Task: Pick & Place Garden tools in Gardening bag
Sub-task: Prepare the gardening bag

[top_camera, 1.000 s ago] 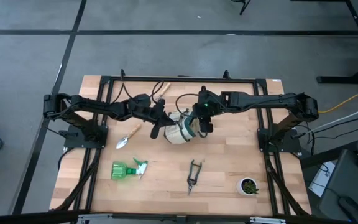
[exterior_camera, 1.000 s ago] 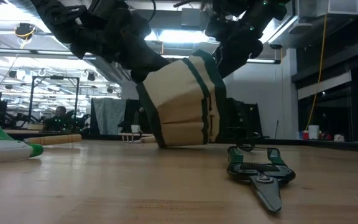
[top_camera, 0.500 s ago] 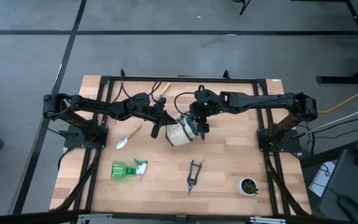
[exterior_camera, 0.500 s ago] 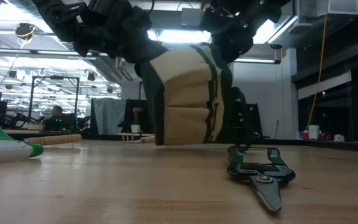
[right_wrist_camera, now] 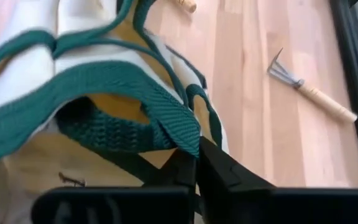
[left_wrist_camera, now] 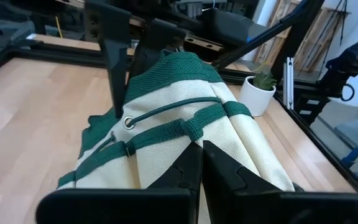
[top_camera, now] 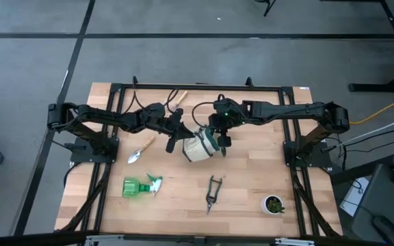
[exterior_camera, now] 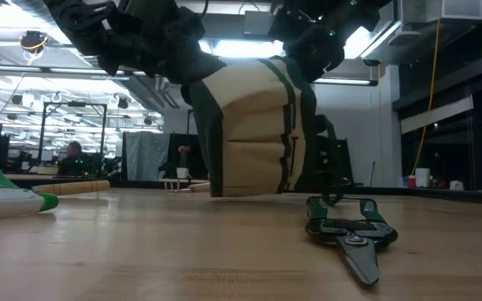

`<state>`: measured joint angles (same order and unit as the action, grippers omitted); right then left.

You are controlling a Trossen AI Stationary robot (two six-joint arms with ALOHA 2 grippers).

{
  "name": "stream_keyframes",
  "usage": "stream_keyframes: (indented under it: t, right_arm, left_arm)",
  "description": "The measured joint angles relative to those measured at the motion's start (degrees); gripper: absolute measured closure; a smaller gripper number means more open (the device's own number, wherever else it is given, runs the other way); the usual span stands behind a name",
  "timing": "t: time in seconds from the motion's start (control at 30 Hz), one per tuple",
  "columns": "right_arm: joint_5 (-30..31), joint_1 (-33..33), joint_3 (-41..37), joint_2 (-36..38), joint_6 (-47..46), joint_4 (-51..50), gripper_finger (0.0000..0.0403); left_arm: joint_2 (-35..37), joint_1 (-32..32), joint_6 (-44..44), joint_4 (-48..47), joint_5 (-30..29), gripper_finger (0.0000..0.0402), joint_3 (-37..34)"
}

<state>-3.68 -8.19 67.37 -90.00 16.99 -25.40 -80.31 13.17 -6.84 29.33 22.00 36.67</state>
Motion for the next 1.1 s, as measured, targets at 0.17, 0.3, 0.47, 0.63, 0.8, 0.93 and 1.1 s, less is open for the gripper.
stream_keyframes:
  t: [0.17, 0.3, 0.47, 0.63, 0.8, 0.93, 1.1]
  right_arm:
    - [-0.2, 0.0, 2.2, 0.0, -0.5, -8.9, 0.0399]
    - [0.4, -0.2, 5.7, 0.0, -2.2, -19.7, 0.04]
    - [3.6, -0.1, 10.3, 0.0, -4.4, -29.8, 0.0401]
    - [4.2, -0.7, 13.5, 0.0, -5.9, -35.5, 0.0402]
    - [5.0, -2.5, 14.0, 0.0, -10.6, -34.1, 0.0402]
    - [5.0, -3.7, 14.0, 0.0, -14.3, -32.2, 0.0402]
    - [5.0, -4.9, 14.0, 0.0, -17.7, -29.9, 0.0402]
  left_arm:
    - [0.0, 0.0, -2.9, -0.7, 0.0, 0.0392, 0.0]
    - [0.0, 0.0, -2.9, -0.8, 3.6, 0.0368, 0.3]
    - [0.0, -0.8, -2.1, -0.8, 7.7, 0.0324, 2.3]
    - [0.0, -2.7, 1.8, -0.8, 7.8, 0.0284, 4.5]
    - [-0.1, -5.1, 8.1, -0.8, 3.1, 0.027, 6.0]
    - [-0.7, -7.2, 13.2, -3.0, -3.7, 0.0271, 8.0]
    - [-2.7, -9.8, 18.0, -11.1, -18.1, 0.0267, 11.2]
